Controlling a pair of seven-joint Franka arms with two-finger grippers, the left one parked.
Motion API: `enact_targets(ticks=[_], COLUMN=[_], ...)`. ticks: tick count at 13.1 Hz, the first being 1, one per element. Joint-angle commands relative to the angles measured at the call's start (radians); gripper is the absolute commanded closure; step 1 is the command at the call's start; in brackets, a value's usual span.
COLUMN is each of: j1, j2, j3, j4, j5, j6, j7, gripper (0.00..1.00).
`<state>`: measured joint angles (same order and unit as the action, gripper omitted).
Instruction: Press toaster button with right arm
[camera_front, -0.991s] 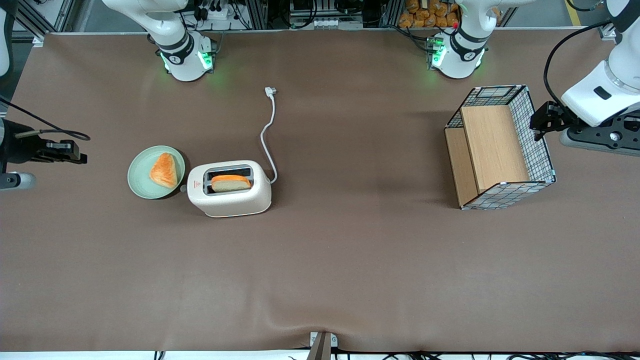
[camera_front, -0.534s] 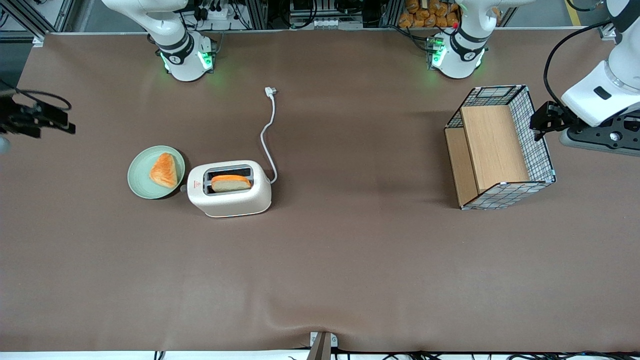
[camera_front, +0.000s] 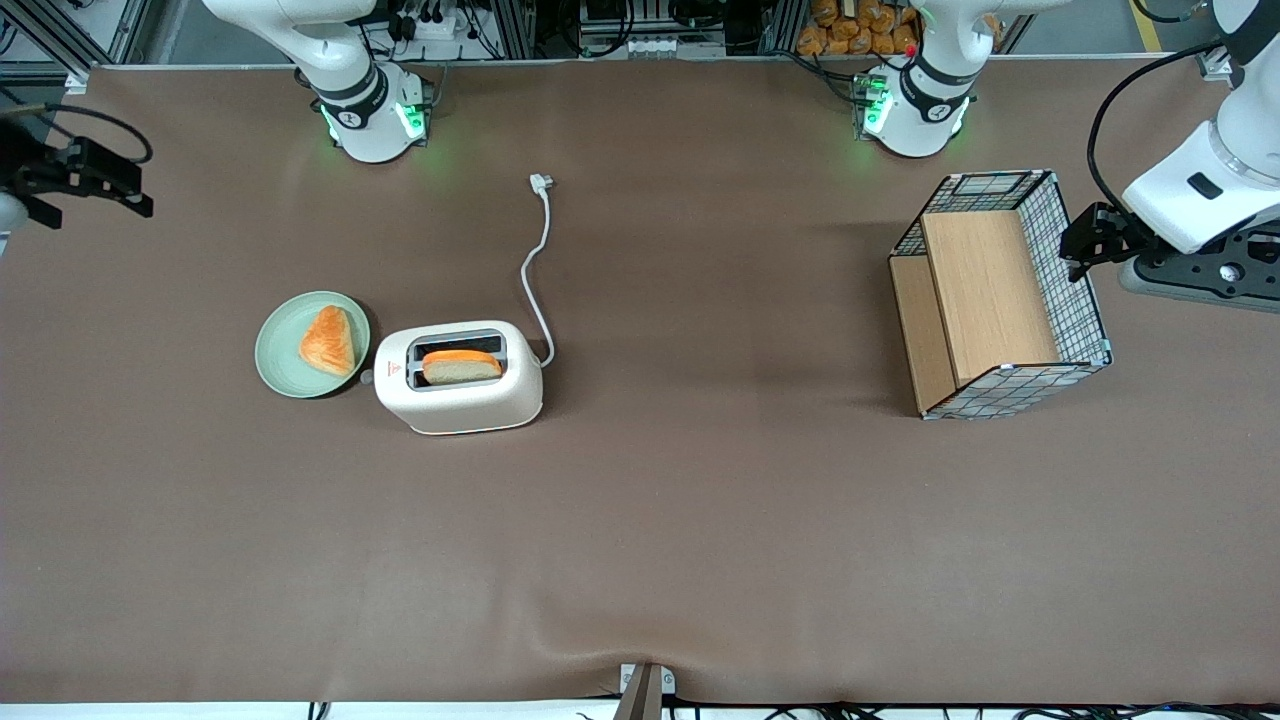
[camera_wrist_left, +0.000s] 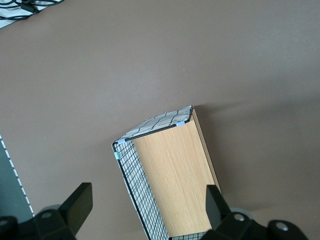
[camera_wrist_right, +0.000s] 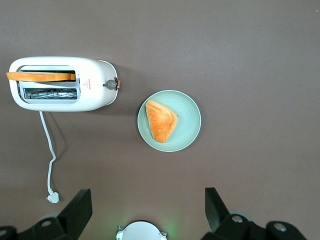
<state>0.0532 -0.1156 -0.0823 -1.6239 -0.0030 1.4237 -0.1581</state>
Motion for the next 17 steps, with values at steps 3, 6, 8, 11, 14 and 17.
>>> enact_targets(ticks=[3, 6, 8, 11, 14, 17], j1=[0.007, 0.007, 0.007, 0.005, -0.004, -0.007], j2=[-0.068, -0.068, -0.067, -0.068, -0.068, -0.068], j3=[0.003, 0.003, 0.003, 0.001, -0.002, -0.002], j4=[-0.087, -0.083, -0.08, -0.079, -0.073, -0.064], j5=[-0.028, -0.028, -0.025, -0.025, -0.026, -0.034], j6=[0.046, 0.047, 0.049, 0.041, 0.038, 0.043], j7=[0.02, 0.02, 0.022, 0.02, 0.02, 0.012], gripper=[0.0, 0.0, 0.0, 0.0, 0.0, 0.0])
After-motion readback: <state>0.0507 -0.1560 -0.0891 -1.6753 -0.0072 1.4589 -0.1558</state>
